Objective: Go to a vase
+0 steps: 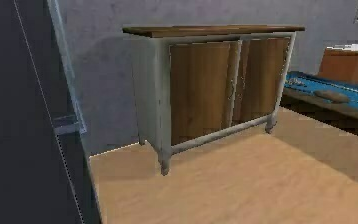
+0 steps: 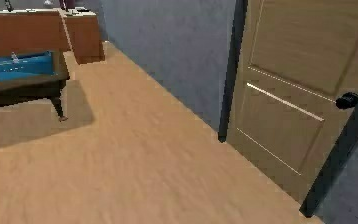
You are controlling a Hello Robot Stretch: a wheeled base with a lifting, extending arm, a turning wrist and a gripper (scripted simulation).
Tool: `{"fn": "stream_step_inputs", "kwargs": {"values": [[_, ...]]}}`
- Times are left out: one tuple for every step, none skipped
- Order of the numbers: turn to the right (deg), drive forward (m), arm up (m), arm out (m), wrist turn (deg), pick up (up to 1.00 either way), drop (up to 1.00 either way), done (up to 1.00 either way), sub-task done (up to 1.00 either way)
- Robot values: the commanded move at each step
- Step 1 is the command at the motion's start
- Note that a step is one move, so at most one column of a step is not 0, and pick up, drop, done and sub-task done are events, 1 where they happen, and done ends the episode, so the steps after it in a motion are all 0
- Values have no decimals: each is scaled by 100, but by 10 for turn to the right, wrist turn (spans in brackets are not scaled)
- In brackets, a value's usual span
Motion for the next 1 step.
{"fn": "stream_step_inputs", "kwargs": {"values": [[330, 0, 0, 0, 0, 0, 0, 0, 0]]}}
